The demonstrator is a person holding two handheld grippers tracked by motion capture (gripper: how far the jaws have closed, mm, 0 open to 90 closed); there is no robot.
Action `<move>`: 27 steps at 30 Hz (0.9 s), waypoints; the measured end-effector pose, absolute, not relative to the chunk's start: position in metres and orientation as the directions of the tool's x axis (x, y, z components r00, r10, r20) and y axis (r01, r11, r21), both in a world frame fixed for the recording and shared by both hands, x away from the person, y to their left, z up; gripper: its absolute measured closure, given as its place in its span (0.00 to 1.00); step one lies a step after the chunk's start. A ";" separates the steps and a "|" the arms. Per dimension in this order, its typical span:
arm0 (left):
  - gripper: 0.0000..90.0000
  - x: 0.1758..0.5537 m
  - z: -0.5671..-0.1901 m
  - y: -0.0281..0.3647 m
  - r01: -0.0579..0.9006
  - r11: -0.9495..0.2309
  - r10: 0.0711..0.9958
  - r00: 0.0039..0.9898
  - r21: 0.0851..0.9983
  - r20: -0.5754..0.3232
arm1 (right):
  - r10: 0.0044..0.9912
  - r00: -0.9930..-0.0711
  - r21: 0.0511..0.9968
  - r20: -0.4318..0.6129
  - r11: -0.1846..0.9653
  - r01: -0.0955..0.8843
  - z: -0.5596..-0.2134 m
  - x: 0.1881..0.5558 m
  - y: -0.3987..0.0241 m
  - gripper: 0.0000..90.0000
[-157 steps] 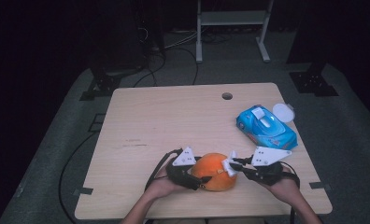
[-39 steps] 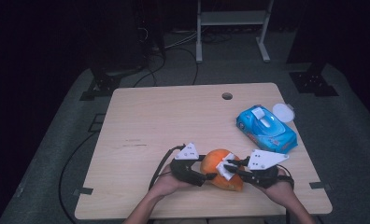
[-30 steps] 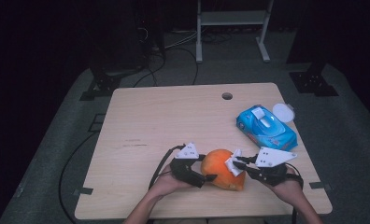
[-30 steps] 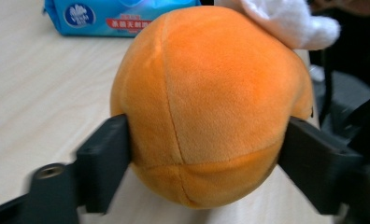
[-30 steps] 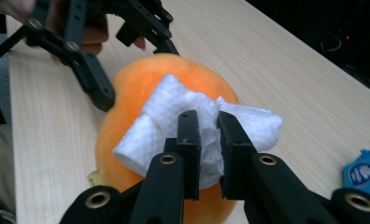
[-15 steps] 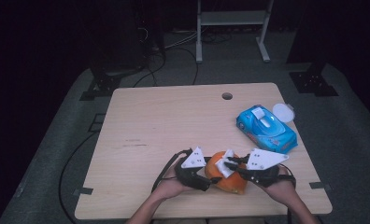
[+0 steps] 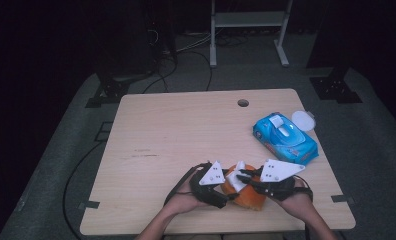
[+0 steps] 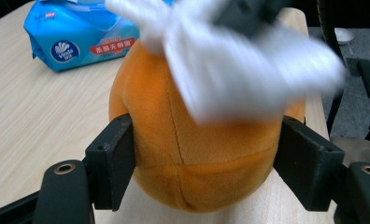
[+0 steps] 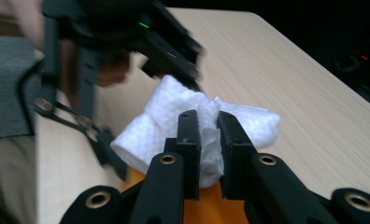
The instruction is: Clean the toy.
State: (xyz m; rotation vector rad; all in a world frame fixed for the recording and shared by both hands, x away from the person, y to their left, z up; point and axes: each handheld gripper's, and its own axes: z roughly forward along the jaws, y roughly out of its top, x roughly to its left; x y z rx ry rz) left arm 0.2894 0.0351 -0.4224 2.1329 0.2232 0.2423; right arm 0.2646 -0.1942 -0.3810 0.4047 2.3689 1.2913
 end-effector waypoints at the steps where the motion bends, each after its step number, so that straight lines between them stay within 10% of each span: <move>1: 0.29 0.290 -0.422 0.035 0.070 -0.534 0.252 0.964 0.843 0.080 | 0.453 -0.865 0.844 -0.216 0.532 0.068 -0.381 0.265 -0.198 0.89; 12: 0.30 0.284 -0.423 0.029 0.006 -0.576 0.233 0.960 0.817 0.157 | 0.407 -0.889 0.842 -0.211 0.537 0.046 -0.385 0.259 -0.176 0.89; 27: 0.13 0.302 -0.429 0.039 0.217 -0.491 0.265 0.960 0.844 -0.093 | 0.507 -0.850 0.870 -0.141 0.473 0.137 -0.391 0.270 -0.203 0.89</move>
